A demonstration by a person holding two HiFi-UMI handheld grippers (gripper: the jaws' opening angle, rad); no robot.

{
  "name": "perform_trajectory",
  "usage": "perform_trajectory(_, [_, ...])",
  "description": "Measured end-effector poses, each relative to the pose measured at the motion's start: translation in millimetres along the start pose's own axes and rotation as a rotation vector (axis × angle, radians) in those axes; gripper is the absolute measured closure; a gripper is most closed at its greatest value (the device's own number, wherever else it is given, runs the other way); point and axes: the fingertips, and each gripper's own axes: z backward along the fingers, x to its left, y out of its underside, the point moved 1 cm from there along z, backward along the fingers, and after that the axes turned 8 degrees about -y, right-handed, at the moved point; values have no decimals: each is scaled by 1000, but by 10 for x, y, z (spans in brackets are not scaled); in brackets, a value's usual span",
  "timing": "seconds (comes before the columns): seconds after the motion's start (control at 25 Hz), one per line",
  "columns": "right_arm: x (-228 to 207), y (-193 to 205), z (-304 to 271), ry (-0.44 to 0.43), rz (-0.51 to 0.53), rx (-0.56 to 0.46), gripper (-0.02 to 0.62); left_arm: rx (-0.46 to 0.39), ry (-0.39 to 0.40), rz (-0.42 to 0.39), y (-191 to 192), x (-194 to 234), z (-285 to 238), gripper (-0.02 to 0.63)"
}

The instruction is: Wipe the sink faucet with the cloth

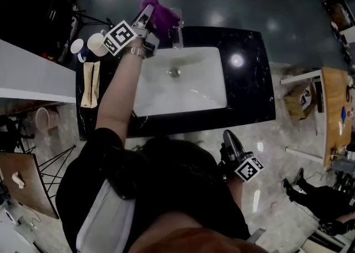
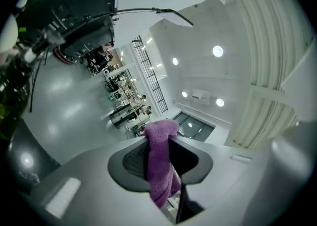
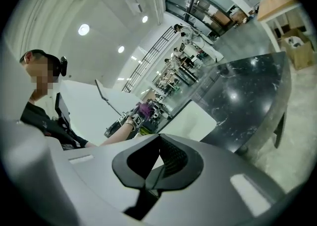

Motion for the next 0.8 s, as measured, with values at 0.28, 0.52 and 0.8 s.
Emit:
perform_trajectory(0.28, [-61,117,57,77,-36,-58,584,139,-102,-81,504,565,-315,505])
perform_trajectory(0.52, [-50,212,13,85,-90,-63,584,415,-356,-304,1079,1229,-272,505])
perform_trajectory(0.8, [-29,193,2,84,-49,-51,584,541,-411,-327,1304,1397,-255,505])
